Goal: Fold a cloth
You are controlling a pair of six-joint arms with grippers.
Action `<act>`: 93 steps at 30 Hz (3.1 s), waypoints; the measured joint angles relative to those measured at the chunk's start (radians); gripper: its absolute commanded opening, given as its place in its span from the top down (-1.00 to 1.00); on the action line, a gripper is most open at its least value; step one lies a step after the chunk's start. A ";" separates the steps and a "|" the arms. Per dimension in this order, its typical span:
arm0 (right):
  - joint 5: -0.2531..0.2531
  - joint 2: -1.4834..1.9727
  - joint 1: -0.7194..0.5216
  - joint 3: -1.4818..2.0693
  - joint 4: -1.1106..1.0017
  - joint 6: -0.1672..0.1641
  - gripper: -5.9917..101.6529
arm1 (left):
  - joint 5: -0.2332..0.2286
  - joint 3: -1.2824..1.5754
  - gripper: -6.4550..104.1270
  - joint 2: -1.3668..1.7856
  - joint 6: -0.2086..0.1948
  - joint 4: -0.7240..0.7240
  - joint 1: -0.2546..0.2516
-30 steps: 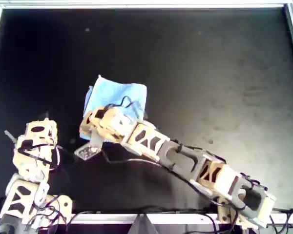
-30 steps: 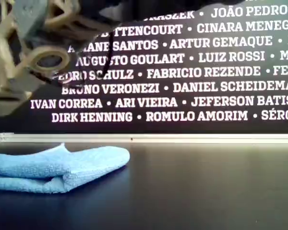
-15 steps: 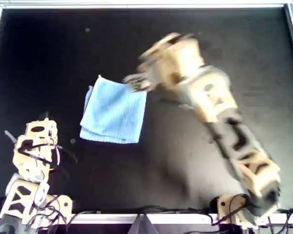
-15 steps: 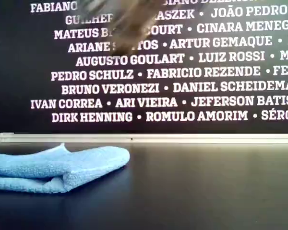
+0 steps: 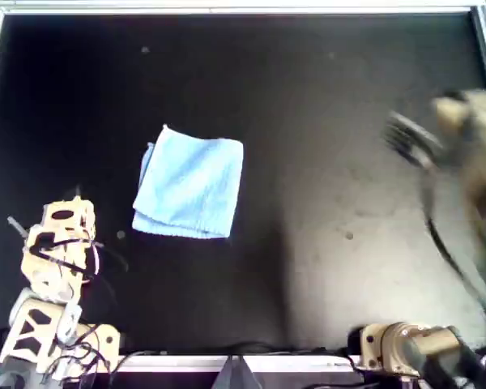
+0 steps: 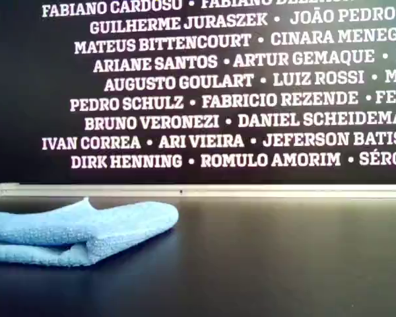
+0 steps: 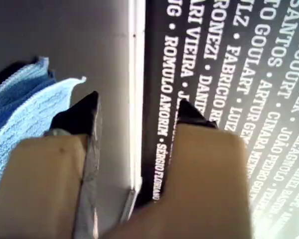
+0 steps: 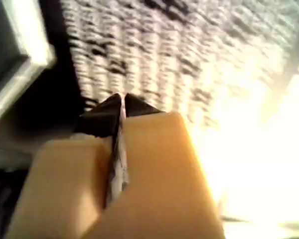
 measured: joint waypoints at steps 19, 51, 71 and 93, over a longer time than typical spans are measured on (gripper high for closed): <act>0.009 0.790 -0.193 1.431 -0.801 -0.118 0.90 | 0.000 -0.002 -0.07 0.000 0.000 0.000 0.000; -0.141 0.825 -0.206 1.635 -0.337 -0.106 0.91 | 0.000 0.009 -0.07 0.003 -0.011 0.518 0.000; -0.359 0.825 -0.348 1.635 -0.143 -0.118 0.91 | 0.000 0.009 -0.07 0.006 -0.190 0.689 0.006; -0.365 0.825 -0.222 1.635 -0.143 -0.120 0.91 | 0.003 0.009 -0.07 0.006 -0.190 0.689 0.127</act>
